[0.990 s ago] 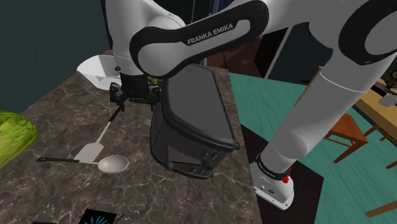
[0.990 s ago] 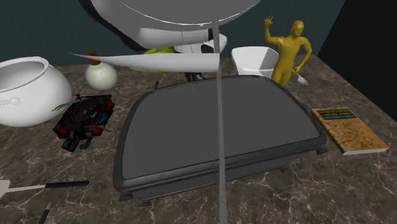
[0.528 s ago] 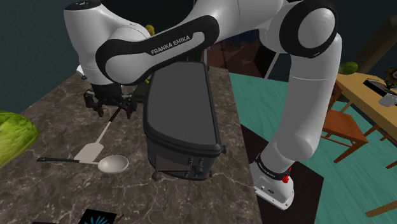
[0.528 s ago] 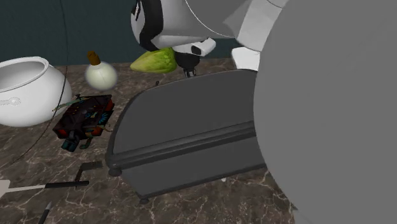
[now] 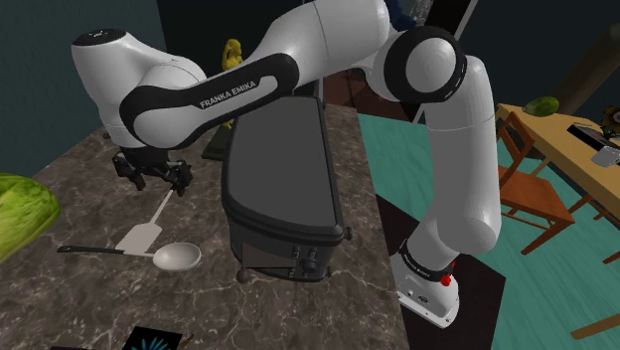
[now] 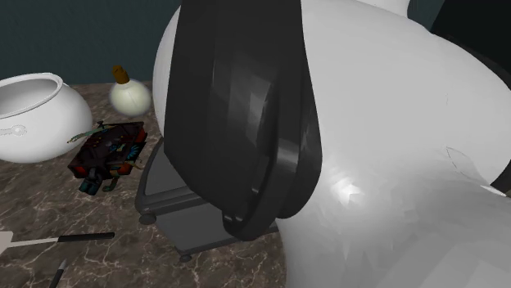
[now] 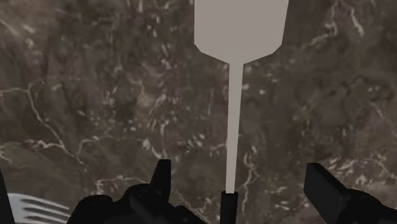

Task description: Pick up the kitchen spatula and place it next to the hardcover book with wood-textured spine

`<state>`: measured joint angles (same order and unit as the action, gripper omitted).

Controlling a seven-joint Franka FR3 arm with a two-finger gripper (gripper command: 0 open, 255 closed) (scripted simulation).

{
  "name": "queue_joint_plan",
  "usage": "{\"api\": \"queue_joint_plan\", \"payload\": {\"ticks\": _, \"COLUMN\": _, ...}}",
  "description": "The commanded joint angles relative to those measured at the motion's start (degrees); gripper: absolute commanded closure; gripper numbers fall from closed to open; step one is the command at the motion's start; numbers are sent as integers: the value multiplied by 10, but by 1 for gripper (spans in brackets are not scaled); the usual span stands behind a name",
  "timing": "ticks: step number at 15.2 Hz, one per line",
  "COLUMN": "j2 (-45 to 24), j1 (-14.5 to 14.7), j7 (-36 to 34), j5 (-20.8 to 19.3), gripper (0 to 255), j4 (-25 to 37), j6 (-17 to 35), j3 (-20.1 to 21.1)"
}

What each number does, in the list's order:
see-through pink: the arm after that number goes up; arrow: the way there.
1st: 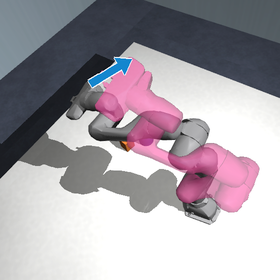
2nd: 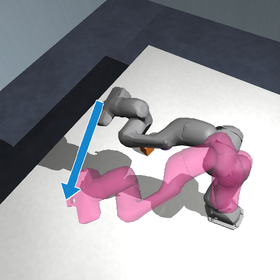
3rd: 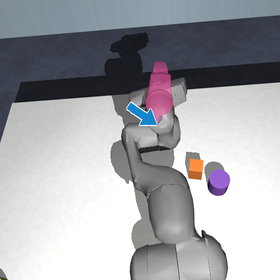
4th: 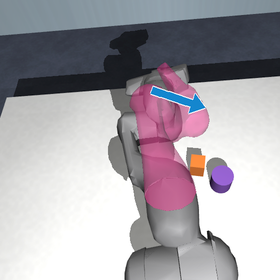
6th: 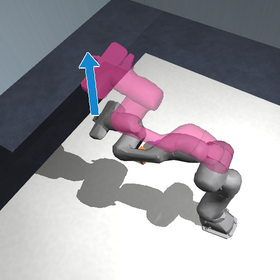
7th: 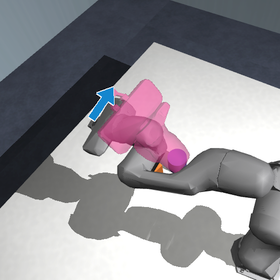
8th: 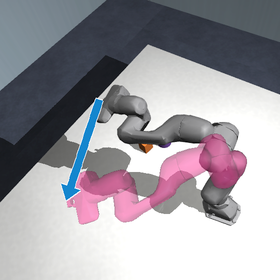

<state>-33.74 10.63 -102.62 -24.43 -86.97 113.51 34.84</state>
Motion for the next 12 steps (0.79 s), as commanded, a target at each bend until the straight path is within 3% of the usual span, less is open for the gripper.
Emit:
{"api": "queue_joint_plan", "payload": {"ticks": 1, "j2": -6, "j1": 1, "j7": -4, "j5": -5, "gripper": 0, "j4": -6, "j6": 12, "j3": -3}}
{"api": "queue_joint_plan", "payload": {"ticks": 11, "j2": -14, "j1": 2, "j7": -7, "j5": -10, "gripper": 0, "j4": -14, "j6": 26, "j3": -7}}
{"api": "queue_joint_plan", "payload": {"ticks": 12, "j2": -14, "j1": 2, "j7": -7, "j5": -10, "gripper": 255, "j4": -14, "j6": 26, "j3": -7}}
